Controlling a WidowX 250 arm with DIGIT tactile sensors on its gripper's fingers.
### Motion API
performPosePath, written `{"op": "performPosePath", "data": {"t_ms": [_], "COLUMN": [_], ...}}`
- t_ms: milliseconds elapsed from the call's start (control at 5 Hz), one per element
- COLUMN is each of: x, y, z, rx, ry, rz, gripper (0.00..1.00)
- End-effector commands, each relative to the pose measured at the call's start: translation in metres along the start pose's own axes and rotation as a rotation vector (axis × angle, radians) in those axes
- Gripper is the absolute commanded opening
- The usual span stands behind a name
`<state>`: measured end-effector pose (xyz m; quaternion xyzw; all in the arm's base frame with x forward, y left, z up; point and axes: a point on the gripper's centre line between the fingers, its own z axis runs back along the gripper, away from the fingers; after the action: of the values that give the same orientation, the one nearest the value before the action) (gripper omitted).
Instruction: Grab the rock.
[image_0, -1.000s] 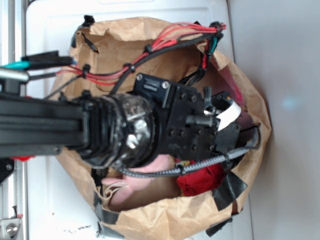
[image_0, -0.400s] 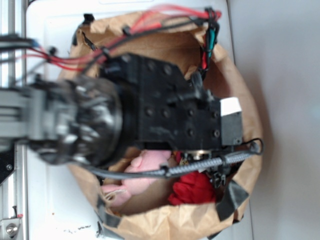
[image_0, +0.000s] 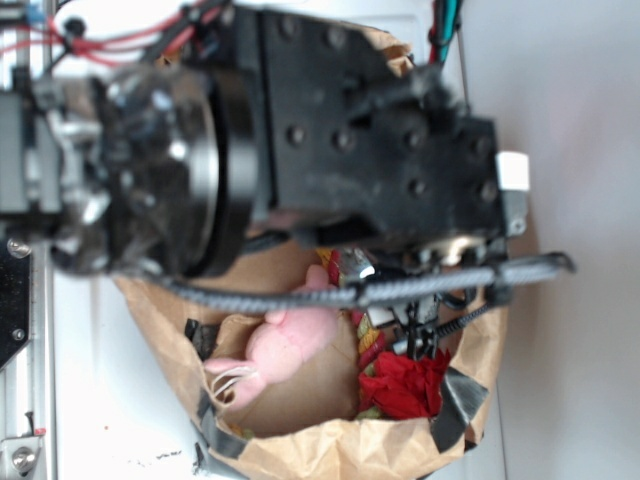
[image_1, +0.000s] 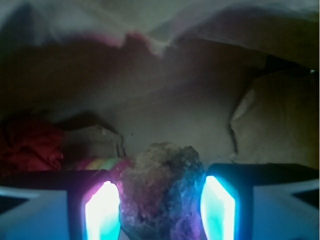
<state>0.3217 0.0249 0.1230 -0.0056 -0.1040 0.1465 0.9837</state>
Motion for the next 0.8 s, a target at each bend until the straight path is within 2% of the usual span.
{"op": "performPosePath", "data": {"t_ms": [0, 200, 400, 600], "x": [0.017, 0.010, 0.002, -0.009], "y": [0.025, 0.036, 0.045, 0.046], "z": [0.064, 0.074, 0.080, 0.082], "rx": [0.046, 0.042, 0.010, -0.010], "ry": [-0.082, -0.087, -0.096, -0.123], "rz": [-0.051, -0.081, -0.103, -0.135], "gripper": [0.00, 0.00, 0.00, 0.00]}}
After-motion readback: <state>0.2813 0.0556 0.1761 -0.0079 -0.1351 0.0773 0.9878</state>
